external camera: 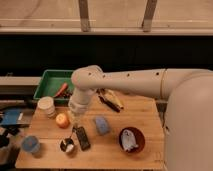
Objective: Place fork in metal cup
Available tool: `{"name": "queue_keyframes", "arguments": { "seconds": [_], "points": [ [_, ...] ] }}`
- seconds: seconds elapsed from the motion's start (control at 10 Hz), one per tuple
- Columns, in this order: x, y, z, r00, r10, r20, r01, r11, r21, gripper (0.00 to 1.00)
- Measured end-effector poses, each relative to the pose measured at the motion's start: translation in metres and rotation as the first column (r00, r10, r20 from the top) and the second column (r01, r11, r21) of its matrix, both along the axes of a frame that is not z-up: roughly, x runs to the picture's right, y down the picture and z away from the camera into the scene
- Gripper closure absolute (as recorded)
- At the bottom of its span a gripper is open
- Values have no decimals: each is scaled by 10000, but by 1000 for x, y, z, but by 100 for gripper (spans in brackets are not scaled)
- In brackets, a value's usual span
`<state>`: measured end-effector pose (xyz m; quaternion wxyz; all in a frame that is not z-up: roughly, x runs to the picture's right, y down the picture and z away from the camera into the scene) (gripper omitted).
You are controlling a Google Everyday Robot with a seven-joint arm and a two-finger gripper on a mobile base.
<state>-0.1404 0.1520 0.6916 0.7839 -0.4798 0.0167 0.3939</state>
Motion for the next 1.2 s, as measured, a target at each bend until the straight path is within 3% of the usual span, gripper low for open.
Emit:
{"name": "queue_keyframes", "arguments": {
  "seconds": [0.5, 1.2],
  "points": [
    [-4, 9, 12, 9995, 181, 265, -169, 9990, -424, 100],
    [-6, 11, 16, 9982, 174, 582, -137, 9980, -624, 97]
  ]
}}
